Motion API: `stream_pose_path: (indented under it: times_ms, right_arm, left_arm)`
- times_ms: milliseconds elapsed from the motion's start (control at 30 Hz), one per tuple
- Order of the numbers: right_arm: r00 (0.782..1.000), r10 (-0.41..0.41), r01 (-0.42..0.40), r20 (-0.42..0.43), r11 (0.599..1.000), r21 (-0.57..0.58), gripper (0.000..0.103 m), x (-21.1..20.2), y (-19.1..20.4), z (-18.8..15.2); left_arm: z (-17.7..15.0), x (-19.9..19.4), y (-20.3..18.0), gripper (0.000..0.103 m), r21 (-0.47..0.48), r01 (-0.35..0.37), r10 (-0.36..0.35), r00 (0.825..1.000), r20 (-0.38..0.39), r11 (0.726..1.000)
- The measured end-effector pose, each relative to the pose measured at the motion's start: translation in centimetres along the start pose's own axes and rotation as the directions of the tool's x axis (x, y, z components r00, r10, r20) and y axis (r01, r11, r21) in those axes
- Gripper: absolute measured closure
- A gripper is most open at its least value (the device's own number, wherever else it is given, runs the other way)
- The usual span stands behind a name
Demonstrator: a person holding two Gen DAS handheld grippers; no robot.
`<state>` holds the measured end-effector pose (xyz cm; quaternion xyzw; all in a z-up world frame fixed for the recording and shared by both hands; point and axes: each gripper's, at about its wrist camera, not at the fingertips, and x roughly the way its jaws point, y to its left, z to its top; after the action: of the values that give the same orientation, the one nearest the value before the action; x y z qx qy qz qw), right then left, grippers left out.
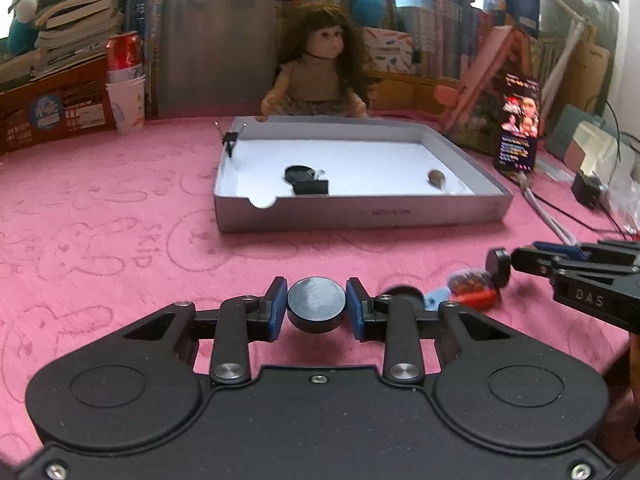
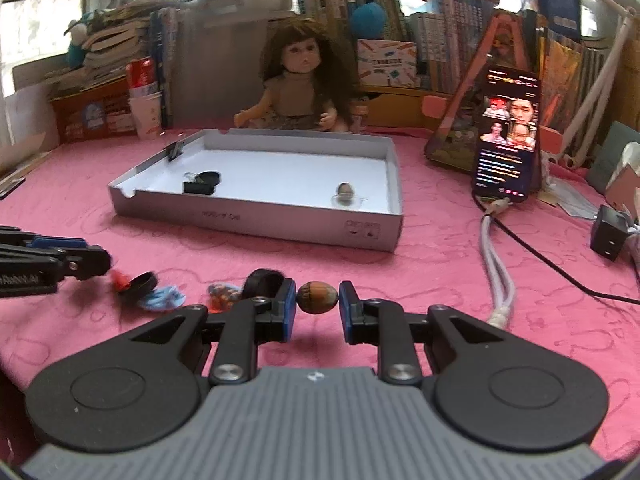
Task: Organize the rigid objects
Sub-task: 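Grasp the grey round lid with the left tool while the right tool grasps the acorn, then carry the lid into the tray and open the left tool while the right tool drops the acorn there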
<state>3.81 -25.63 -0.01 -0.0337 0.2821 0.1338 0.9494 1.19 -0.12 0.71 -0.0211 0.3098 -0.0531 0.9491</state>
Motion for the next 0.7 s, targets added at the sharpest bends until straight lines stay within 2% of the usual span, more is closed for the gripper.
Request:
stream_pose_path:
  times_ms: [700]
  right_arm:
    - [0.999,0.024,-0.027,0.035,0.996,0.088,0.076,1.4,-1.7,3.2]
  left_arm:
    - [4.2,1.4,0.6,0.073,-0.026,0.019,-0.018,0.999,0.039,0.999]
